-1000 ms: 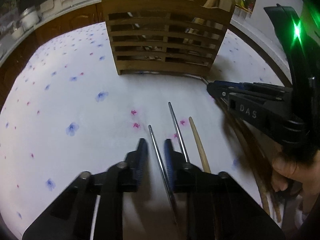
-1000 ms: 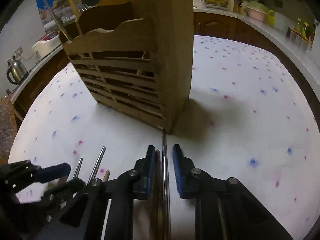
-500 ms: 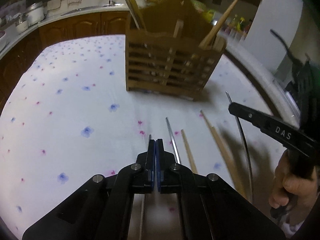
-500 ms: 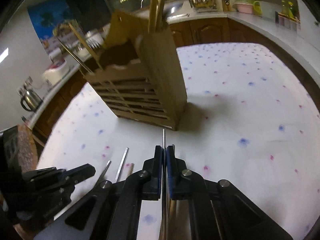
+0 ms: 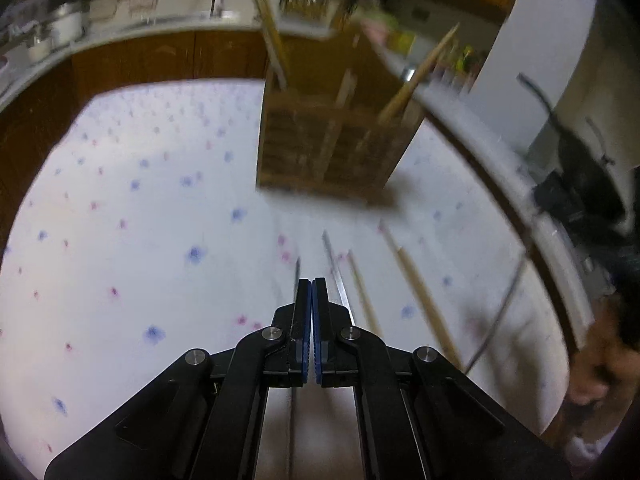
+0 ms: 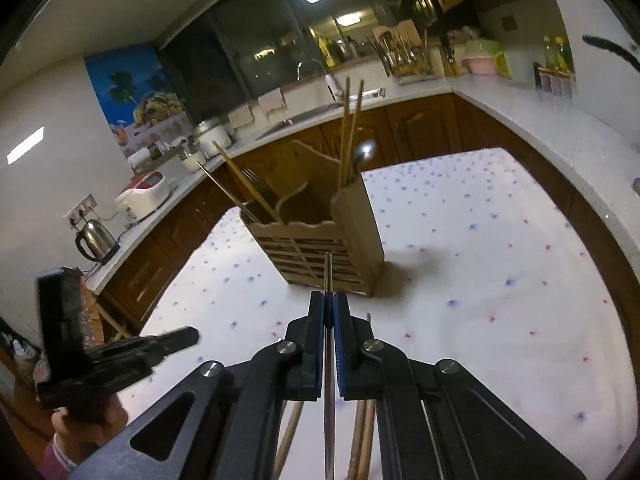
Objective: Organize utensils
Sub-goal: 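Lift the held chopsticks upright and carry them over the holder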
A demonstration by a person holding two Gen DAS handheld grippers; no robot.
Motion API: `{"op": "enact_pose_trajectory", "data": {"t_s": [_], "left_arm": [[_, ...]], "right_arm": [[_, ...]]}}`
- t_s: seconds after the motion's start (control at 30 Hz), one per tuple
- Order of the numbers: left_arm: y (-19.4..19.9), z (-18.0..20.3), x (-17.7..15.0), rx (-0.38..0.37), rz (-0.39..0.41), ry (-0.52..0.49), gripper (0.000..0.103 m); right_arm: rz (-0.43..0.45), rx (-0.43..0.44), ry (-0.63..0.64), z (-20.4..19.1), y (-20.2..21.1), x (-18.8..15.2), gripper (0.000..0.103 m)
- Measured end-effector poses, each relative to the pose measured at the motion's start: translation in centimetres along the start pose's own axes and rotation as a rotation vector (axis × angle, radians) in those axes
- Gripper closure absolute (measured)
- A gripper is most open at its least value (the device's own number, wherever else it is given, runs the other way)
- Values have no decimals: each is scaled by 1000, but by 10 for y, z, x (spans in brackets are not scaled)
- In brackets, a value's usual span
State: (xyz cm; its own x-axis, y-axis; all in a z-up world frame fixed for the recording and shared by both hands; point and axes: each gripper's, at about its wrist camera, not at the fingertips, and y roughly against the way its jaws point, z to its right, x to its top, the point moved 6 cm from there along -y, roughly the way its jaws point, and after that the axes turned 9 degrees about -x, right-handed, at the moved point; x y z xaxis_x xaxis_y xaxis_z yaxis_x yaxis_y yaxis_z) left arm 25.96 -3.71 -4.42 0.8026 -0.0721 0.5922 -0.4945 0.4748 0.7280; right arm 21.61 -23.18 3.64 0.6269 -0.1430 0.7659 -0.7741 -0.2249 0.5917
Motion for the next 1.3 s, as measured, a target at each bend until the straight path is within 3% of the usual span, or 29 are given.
{"op": "enact_pose_trajectory", "data": {"t_s": [0.03,0.1,0.17,0.37,0.43,0.5,0.57,0.7,0.9,1.07,1.3], "left_arm": [[-8,-1,-3,1,-24,-4,99],[-26,-3,-8,45,-67,-20,83],[-38,-3,-11,71,-83,-48,80],[-77,-4,-16,116,-168,-103,82],[-80,0,-15,149,-144,-157,85],[-81,1,-14,146,-147,-169,99],[-80,0,-13,131,-145,-156,99],[-58,-2,-10,73,-77,-93,99],[8,4,4,-40,85,11,99],[60,15,19,-77,201,8,99],[89,17,32,-86,266,-11,99]], "right_arm": [[5,4,-2,-1,3,0,99],[17,10,-5,-4,10,0,99],[21,16,-7,-4,15,-1,98],[33,18,-22,0,29,-5,98],[35,17,-26,1,31,-5,98],[39,17,-29,1,34,-5,99],[44,19,-32,1,37,-5,99],[51,28,-33,-1,41,-6,98],[80,43,-27,-7,51,0,98],[114,48,-17,-14,59,10,98],[138,54,3,-26,65,19,98]]}}
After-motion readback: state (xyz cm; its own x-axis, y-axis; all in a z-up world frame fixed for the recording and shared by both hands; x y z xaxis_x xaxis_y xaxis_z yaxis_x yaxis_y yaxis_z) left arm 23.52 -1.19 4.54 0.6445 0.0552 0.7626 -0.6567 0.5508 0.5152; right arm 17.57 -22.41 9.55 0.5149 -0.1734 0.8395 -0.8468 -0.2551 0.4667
